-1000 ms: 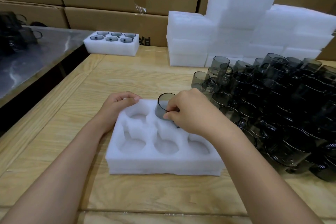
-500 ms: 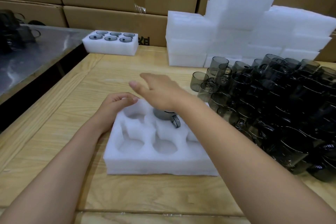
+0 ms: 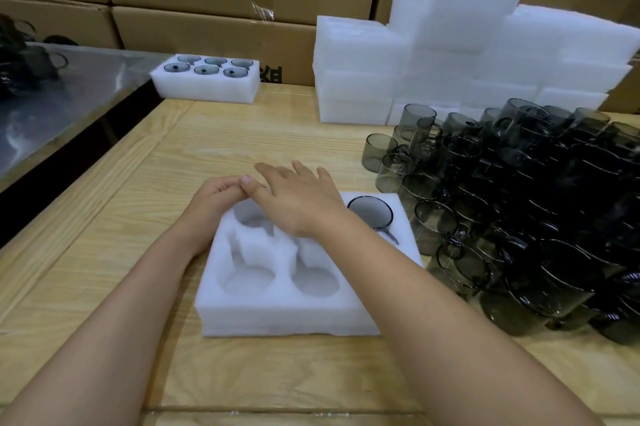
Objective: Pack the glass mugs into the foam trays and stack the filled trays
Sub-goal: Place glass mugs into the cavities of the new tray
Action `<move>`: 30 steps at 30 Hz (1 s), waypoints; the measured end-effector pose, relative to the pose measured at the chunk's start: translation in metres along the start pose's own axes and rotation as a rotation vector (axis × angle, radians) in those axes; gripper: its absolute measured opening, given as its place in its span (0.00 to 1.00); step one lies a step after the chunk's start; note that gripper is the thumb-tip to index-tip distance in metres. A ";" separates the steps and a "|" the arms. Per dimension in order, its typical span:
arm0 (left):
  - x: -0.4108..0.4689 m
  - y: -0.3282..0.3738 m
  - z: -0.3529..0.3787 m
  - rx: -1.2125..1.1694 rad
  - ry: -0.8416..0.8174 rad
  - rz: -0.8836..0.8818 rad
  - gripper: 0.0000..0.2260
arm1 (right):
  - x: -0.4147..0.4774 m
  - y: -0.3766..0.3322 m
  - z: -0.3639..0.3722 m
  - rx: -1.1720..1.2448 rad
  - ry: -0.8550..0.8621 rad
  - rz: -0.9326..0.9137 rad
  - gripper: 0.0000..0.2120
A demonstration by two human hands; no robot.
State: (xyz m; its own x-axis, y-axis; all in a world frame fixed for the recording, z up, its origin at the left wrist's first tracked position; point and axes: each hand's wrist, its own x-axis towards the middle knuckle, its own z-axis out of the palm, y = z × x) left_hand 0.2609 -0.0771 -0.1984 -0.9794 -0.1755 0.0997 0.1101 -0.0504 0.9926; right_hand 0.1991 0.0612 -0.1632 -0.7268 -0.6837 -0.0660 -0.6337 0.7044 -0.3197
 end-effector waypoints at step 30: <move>-0.003 0.005 0.009 0.114 0.173 -0.061 0.20 | -0.194 0.076 -0.013 -0.619 0.684 0.264 0.15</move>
State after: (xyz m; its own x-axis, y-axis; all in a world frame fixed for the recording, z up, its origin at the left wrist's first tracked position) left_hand 0.2626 -0.0685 -0.1931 -0.9391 -0.3418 0.0359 0.0222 0.0437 0.9988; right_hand 0.2887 0.2494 -0.1627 -0.7394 -0.3678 0.5640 -0.3131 0.9294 0.1957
